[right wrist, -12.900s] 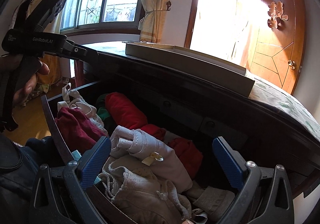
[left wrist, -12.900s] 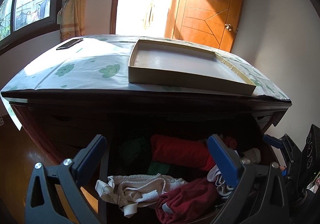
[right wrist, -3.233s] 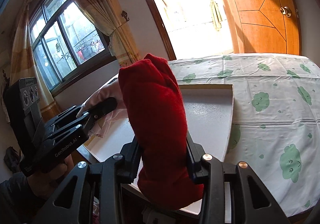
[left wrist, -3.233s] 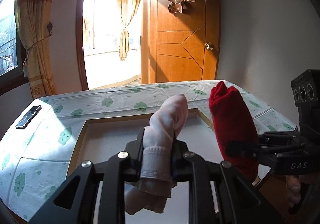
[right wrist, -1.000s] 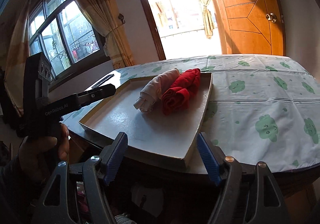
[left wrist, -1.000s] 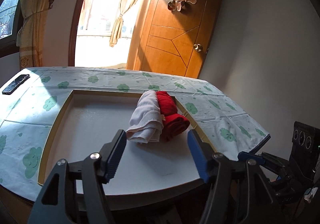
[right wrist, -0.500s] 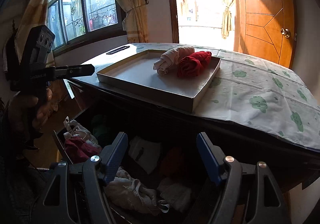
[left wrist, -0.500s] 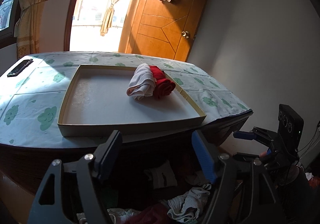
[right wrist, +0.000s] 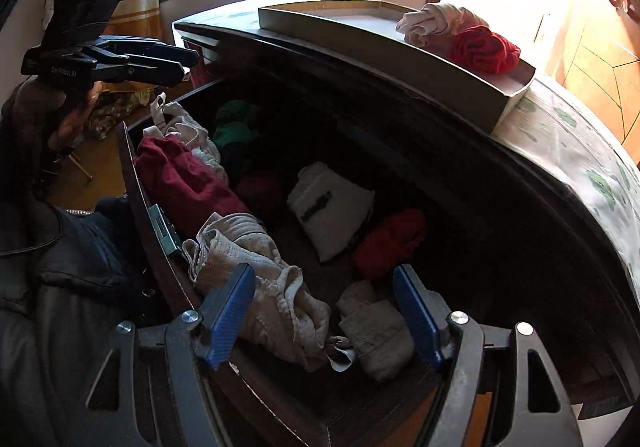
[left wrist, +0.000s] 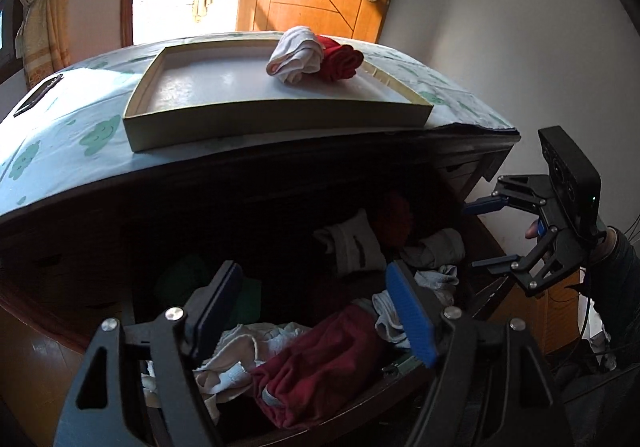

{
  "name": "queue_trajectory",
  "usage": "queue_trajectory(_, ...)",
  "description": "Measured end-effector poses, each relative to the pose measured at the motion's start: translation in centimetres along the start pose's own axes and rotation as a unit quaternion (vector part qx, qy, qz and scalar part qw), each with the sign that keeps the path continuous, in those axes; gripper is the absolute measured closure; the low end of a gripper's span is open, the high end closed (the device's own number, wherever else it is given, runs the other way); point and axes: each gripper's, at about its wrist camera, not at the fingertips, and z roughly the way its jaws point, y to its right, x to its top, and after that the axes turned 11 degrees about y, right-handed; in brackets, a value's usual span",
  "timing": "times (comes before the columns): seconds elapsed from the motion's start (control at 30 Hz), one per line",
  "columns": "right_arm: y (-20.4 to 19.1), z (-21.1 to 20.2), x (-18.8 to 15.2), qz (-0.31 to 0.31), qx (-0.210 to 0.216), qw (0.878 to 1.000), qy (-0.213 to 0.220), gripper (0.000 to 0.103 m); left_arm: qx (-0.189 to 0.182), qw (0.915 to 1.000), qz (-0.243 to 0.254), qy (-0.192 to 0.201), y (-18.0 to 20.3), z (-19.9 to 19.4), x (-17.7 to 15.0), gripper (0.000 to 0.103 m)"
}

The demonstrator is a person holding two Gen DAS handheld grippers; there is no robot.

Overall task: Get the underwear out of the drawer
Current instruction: 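Open both tools and move them back down into the drawer, then grasp the beige cloth with the right tool while the left tool grasps the white sock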

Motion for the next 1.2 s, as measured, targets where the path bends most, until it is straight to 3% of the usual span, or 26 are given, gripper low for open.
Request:
queue_trajectory(0.23,0.7,2.6,0.1,-0.002,0.062,0.996,-0.059,0.03,-0.026,0.9978,0.028,-0.054,1.3,1.6,-1.3,0.027)
queue_trajectory(0.43,0.2,5.0,0.2,-0.014,0.107,0.988,-0.111,0.03,-0.049,0.9942,0.012,-0.095,1.1,2.7,-1.8,0.027)
queue_trajectory(0.8,0.3,8.7,0.1,0.02,0.169,0.971,-0.168,0.03,-0.064,0.9896,-0.013,-0.128,0.3,3.6,-2.5,0.027)
queue_trajectory(1.2,-0.5,11.6,-0.3,0.031,0.191,0.959,-0.208,0.03,-0.085,0.9793,-0.001,-0.184,0.9,6.2,-3.5,0.027)
